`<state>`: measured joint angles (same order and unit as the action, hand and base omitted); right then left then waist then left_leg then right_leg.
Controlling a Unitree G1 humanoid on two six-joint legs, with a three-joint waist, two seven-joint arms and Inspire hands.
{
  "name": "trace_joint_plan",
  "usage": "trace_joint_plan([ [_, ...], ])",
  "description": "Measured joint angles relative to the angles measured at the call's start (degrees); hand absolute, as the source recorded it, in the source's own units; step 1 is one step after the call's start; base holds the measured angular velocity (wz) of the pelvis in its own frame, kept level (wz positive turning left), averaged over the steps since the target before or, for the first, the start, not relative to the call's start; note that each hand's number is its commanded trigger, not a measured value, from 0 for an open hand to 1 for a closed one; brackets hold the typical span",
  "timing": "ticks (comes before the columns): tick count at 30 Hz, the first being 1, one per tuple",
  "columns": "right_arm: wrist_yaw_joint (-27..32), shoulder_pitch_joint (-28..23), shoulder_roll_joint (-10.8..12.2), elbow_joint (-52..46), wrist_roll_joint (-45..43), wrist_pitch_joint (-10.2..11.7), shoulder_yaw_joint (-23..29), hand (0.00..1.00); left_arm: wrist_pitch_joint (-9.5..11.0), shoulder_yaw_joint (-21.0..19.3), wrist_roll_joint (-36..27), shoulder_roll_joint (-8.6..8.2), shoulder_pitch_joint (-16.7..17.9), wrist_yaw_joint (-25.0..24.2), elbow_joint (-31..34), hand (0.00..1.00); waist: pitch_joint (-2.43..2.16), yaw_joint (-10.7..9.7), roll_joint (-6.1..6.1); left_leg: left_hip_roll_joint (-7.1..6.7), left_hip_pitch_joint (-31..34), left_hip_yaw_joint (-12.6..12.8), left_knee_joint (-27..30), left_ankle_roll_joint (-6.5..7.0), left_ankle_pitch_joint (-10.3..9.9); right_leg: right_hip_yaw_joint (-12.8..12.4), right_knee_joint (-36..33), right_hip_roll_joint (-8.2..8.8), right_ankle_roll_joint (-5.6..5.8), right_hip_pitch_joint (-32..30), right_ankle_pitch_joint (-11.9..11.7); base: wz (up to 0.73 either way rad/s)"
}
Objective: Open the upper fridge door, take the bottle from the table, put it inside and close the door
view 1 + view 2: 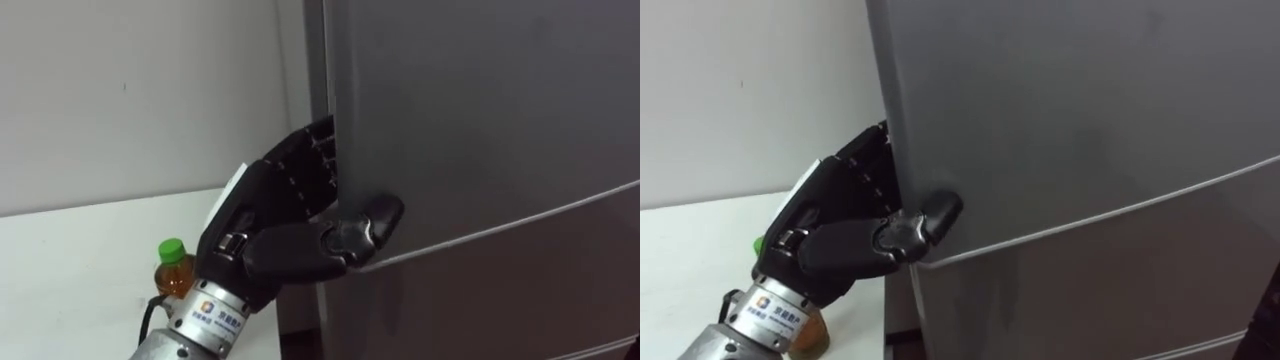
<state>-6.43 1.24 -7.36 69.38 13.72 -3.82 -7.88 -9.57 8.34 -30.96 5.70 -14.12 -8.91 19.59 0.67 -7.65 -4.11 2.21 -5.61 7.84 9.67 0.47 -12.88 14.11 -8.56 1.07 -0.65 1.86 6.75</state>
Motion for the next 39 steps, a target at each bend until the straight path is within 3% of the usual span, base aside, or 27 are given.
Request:
trace_joint_plan([
  [1, 0.0, 0.0, 0.0, 0.0, 0.0, 0.0, 0.0, 0.0, 0.0, 0.1, -0.2, -0.14, 0.0, -0.5, 0.0, 0.26, 0.01, 0.0, 0.01, 0.0, 0.0, 0.0, 0.0, 0.0, 0.0, 0.0, 0.0, 0.0, 0.0, 0.0, 0.0, 0.0],
  [2, 0.0, 0.0, 0.0, 0.0, 0.0, 0.0, 0.0, 0.0, 0.0, 0.3, -0.6, -0.17, 0.0, -0.5, 0.0, 0.07, 0.01, 0.0, 0.02, 0.01, 0.0, 0.0, 0.0, 0.0, 0.0, 0.0, 0.0, 0.0, -0.01, 0.1, 0.0, 0.0],
  [4, 0.0, 0.0, 0.0, 0.0, 0.0, 0.0, 0.0, 0.0, 0.0, 0.4, -0.9, -0.17, 0.0, -0.5, 0.0, 0.0, 0.0, 0.1, 0.0, 0.0, 0.0, 0.0, 0.1, 0.0, 0.0, 0.0, 0.0, 0.0, -0.01, 0.1, 0.0, 0.0],
  [12, 0.0, 0.0, 0.0, 0.1, 0.0, 0.0, 0.1, 0.0, -0.1, 0.9, -1.0, 0.85, 0.0, -1.6, -0.6, 0.0, 0.01, 0.0, 0.04, 0.0, -0.1, 0.0, 0.3, 0.02, 0.0, 0.1, -0.1, 0.07, -0.02, 0.1, 0.0, 0.0],
  [21, 0.0, -0.1, 0.0, 0.5, 1.1, 0.3, 0.2, 0.0, 0.4, 0.9, -1.0, 0.79, 0.0, -3.1, -1.6, 0.0, 0.13, 0.0, 0.36, -0.01, -0.1, 0.3, 0.6, 0.02, 0.0, 0.2, -0.1, 0.15, -0.01, 0.1, 0.0, 0.0],
  [30, 0.0, -0.1, 0.0, 0.5, 2.1, 0.4, 0.1, 0.0, 2.5, 1.0, -1.4, 0.25, 0.0, -3.3, -4.9, 0.0, 0.07, -0.2, 0.44, 0.0, -0.5, 2.3, 0.7, 0.02, 0.0, -0.5, 0.1, -0.1, 0.04, -0.2, 0.0, -0.03],
  [39, 0.0, -0.2, -0.1, 0.5, 4.1, 0.4, 0.1, 0.0, 2.4, 1.1, -2.7, 0.23, 0.0, -3.3, -5.0, 0.0, -0.11, -0.4, 0.18, 0.13, -0.5, 4.6, 0.4, 0.08, 0.0, -1.4, -0.1, -0.08, 0.37, -0.8, -0.5, -0.05],
])
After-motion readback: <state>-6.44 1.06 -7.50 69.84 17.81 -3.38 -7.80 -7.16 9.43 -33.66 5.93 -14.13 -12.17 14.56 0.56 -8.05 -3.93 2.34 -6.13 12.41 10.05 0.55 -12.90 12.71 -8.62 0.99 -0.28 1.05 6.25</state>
